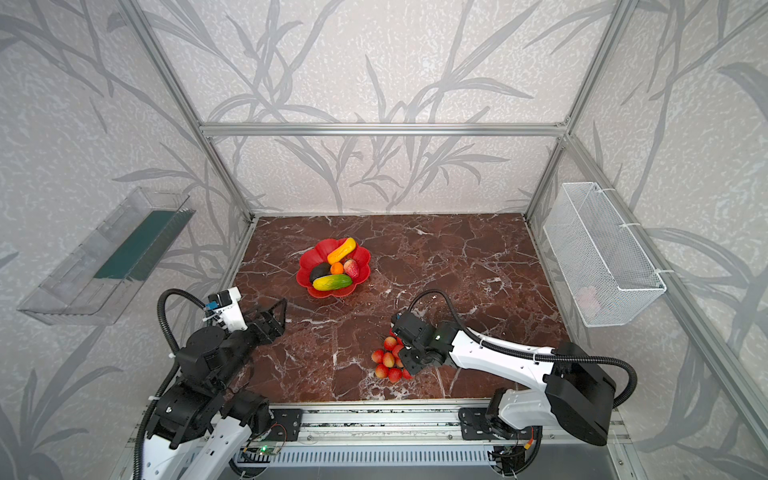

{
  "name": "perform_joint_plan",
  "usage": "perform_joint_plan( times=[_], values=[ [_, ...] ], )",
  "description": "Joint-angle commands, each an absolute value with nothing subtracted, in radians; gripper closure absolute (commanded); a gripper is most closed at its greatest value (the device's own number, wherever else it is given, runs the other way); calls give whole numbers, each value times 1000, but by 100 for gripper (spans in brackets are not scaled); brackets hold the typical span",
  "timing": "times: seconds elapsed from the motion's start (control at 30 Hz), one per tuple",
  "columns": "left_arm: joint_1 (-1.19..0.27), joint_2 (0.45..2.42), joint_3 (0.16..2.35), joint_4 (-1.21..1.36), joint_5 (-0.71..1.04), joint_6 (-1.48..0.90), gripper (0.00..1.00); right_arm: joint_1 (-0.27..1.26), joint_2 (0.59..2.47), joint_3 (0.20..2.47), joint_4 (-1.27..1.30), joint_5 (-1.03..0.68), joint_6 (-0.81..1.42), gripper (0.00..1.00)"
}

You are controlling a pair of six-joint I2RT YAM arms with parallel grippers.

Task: Place and organize the fake fruits in the fruit bowl
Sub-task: 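Lift the strawberry bunch and carry it over the red bowl with the right gripper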

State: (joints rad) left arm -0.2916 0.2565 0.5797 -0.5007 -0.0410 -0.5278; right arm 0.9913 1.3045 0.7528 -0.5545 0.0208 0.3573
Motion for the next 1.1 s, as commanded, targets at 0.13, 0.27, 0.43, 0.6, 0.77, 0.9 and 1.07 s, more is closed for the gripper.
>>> perform_joint_plan(
  times=[0.13, 0.27, 0.43, 0.6, 0.77, 0.9, 1.07],
  values=[
    [-287, 234, 566, -489, -66, -544, 17, 996, 1287, 955, -535, 26, 301, 94],
    [-287, 229, 571, -496, -67, -542, 17, 995, 1311, 1089, -526, 46, 241, 95],
    [-287, 225, 571, -495, -77, -538, 17, 991, 1412, 1283, -529, 53, 147, 95],
    [-287, 222, 572, -498, -77, -539, 17, 975, 1540, 1484, -534, 44, 68, 95],
    [-287, 213, 569, -493, -90, -543, 17, 944, 1682, 1670, -545, 24, 12, 95],
    [-287, 192, 563, -475, -99, -545, 16, 911, 1810, 1795, -570, -15, -8, 94],
    [-287, 190, 557, -452, -100, -560, 16, 889, 1951, 1937, -598, -35, -66, 95]
  ],
)
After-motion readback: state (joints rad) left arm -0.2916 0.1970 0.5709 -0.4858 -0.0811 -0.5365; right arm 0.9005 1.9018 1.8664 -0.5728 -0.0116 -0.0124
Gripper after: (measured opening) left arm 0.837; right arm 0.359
